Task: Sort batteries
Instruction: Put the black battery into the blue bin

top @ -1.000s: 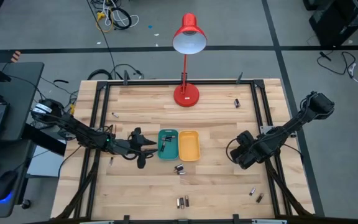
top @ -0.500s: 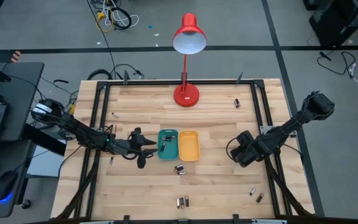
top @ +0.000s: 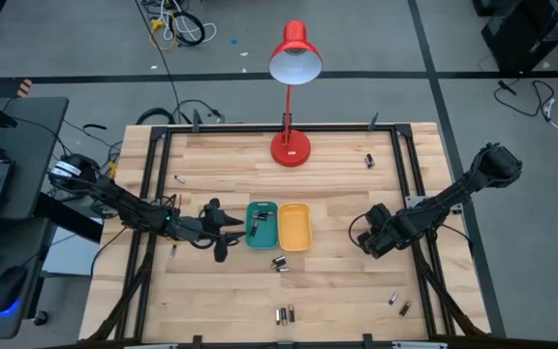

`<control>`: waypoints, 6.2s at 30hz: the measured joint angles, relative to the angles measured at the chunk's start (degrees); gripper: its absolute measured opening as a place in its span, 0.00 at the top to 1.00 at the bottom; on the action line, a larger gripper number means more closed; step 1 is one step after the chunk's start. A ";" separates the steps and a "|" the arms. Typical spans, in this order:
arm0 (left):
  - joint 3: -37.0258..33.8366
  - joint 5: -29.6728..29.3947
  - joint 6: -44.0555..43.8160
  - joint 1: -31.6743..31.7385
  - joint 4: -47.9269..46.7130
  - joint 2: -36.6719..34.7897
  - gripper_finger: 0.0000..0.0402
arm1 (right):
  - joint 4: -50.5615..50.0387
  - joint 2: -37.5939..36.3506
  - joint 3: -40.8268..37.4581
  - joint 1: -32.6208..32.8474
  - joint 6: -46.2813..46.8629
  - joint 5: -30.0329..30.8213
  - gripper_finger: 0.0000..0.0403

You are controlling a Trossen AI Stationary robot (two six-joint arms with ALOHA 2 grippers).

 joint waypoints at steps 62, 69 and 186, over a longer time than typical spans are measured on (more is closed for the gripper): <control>0.04 -3.47 7.07 0.00 4.43 0.00 0.55 | 31.39 30.88 41.82 -25.00 -65.88 8.38 0.66; 0.04 -3.45 5.10 0.00 1.83 0.02 0.55 | 13.55 24.03 41.82 -29.28 -62.31 18.09 0.69; 0.02 -8.98 3.88 0.00 -0.62 0.07 0.55 | 16.45 3.92 0.71 -49.69 -43.62 10.17 0.71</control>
